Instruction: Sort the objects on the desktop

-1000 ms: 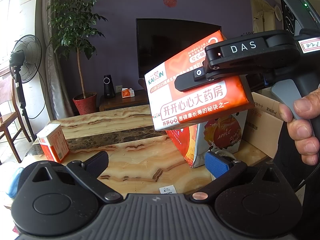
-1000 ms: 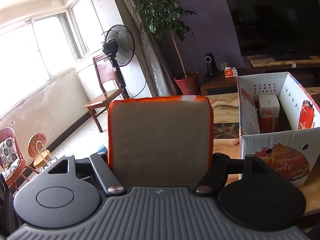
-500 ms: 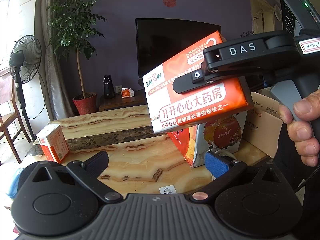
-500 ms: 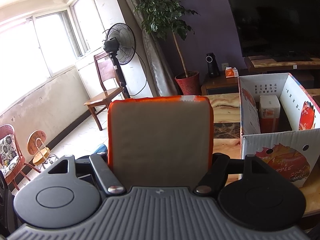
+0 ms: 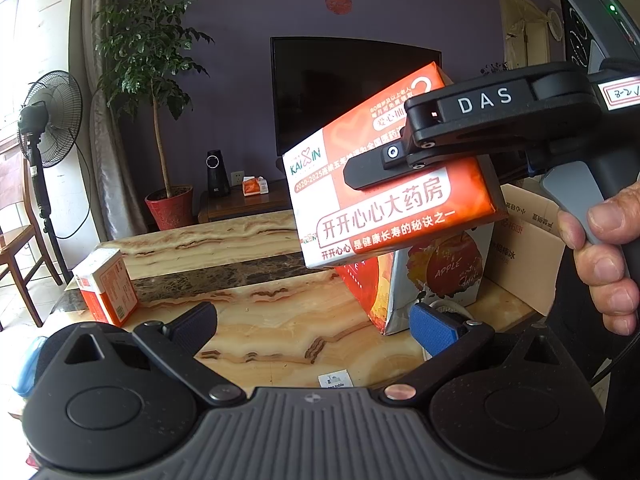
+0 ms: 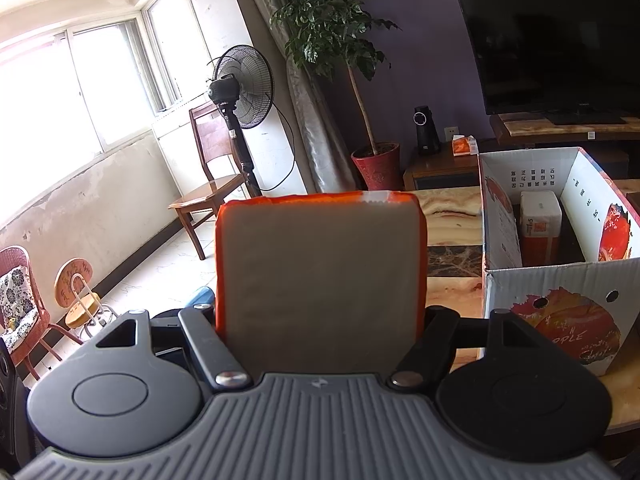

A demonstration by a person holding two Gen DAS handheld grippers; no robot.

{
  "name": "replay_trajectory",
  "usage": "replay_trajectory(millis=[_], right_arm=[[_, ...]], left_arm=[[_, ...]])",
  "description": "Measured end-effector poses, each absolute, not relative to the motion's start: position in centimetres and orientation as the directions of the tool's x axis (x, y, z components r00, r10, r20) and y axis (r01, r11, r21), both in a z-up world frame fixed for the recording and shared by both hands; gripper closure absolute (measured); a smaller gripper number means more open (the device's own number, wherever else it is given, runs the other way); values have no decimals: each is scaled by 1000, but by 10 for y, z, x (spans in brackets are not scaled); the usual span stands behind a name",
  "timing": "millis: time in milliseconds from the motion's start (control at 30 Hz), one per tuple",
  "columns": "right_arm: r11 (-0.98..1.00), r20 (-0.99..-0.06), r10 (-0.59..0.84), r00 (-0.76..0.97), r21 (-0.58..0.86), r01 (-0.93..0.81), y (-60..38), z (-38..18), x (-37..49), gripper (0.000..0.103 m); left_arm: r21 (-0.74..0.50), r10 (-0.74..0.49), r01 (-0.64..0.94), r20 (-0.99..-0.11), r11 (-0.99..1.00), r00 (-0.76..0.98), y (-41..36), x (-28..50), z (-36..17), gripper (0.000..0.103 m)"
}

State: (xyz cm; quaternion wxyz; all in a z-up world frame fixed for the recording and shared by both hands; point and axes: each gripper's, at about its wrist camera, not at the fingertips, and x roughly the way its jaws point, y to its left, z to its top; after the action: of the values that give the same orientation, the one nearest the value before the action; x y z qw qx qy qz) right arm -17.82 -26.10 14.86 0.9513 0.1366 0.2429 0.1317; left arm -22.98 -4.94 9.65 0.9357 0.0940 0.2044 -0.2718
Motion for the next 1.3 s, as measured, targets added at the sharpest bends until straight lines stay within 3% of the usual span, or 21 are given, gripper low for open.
replay_trajectory(millis=[1300], right_arm=[[928, -444, 363, 819, 253, -275, -209, 159, -173, 30]], left_arm=[[42, -444, 513, -445, 857, 778, -36, -224, 97, 1]])
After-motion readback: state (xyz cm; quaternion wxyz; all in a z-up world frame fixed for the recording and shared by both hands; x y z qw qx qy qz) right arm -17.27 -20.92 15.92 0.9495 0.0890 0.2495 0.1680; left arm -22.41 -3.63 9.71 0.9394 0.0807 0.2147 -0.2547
